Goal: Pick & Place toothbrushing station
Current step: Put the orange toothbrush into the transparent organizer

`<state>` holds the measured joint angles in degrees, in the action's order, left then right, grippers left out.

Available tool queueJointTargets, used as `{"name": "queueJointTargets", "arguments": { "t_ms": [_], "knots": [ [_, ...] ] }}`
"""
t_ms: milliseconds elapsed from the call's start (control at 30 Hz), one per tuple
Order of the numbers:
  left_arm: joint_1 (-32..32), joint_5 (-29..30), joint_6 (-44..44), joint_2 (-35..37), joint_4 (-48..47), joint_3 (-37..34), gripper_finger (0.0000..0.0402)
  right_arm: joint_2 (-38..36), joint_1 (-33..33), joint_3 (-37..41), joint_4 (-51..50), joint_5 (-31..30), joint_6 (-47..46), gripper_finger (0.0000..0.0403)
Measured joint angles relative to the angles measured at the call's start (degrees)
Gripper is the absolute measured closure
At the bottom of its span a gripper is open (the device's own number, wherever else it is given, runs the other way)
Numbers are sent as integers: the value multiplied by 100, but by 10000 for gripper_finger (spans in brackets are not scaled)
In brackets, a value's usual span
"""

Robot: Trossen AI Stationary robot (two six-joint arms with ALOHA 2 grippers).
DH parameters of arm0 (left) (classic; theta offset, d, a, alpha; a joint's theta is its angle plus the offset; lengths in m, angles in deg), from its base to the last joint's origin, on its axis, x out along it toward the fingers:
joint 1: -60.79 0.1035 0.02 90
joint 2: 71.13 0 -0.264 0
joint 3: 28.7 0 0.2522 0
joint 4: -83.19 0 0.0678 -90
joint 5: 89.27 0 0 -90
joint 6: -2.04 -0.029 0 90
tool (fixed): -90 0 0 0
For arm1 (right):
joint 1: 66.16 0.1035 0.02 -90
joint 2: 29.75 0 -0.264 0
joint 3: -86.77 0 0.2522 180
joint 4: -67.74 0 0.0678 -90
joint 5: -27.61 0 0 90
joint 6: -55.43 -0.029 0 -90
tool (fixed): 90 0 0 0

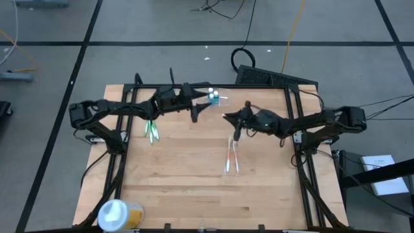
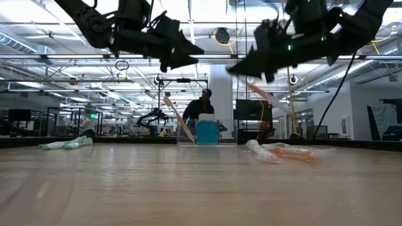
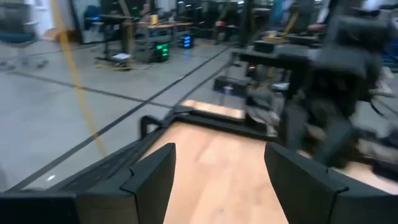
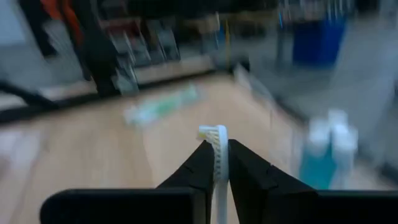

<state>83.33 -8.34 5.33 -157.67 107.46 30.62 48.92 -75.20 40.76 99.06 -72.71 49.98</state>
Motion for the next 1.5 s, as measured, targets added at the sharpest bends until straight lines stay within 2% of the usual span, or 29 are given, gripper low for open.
{"name": "queueJointTargets", "arguments": {
  "t_ms": [133, 267, 467, 833, 1133, 1267, 1500],
  "knots": [
    [-413, 4, 16, -78, 360, 0, 146, -200, 7, -4, 1227, 480, 541, 379],
    [-800, 4, 18, -305, 1098, 0, 146, -211, 11, -4, 1911, 841, 659, 377],
    [-1120, 7, 115, -855, 2052, 112, 146, -211, 11, -4, 1974, 903, 680, 380],
    [-1144, 0, 569, -1819, 2023, 1043, 147, -217, 11, -5, 1966, 909, 661, 380],
    [-1138, 3, 457, -1891, 2019, 1134, 151, -218, 11, -15, 1958, 901, 771, 380],
    [-1140, -22, 458, -1891, 2017, 1134, 192, -218, 11, -15, 1940, 894, 772, 379],
    [-1144, -212, 400, -1891, 2012, 1134, 313, -220, 11, -15, 1805, 874, 771, 380]
  ]
}}
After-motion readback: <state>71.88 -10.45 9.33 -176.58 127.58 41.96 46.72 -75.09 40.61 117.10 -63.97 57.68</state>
